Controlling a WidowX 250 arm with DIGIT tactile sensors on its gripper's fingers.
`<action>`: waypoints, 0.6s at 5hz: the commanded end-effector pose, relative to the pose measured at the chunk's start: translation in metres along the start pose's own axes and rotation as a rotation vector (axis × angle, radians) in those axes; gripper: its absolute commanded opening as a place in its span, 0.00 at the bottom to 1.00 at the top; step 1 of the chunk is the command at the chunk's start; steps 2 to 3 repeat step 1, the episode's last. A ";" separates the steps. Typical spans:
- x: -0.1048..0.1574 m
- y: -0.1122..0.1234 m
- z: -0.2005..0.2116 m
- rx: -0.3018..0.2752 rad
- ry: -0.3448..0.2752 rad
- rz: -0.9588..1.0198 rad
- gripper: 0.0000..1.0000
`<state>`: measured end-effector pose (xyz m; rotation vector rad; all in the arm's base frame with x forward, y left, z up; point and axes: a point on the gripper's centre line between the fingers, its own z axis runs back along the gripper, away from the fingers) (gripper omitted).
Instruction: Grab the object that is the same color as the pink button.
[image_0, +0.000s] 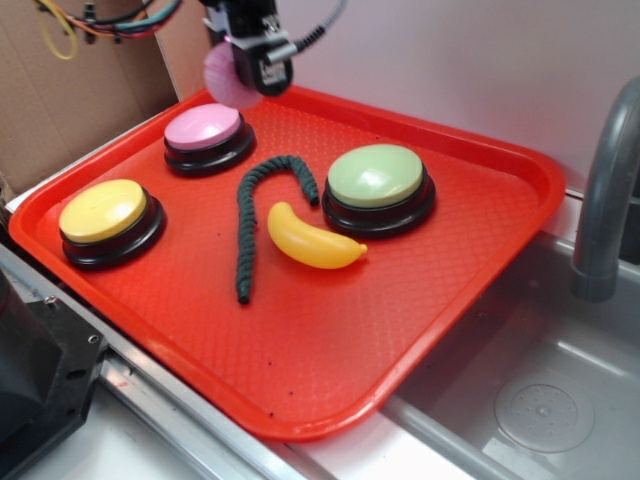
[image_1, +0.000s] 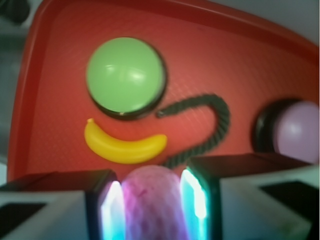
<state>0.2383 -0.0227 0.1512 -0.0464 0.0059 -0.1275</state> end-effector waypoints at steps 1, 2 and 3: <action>-0.020 -0.003 0.017 0.028 -0.100 0.372 0.00; -0.020 -0.003 0.017 0.028 -0.100 0.372 0.00; -0.020 -0.003 0.017 0.028 -0.100 0.372 0.00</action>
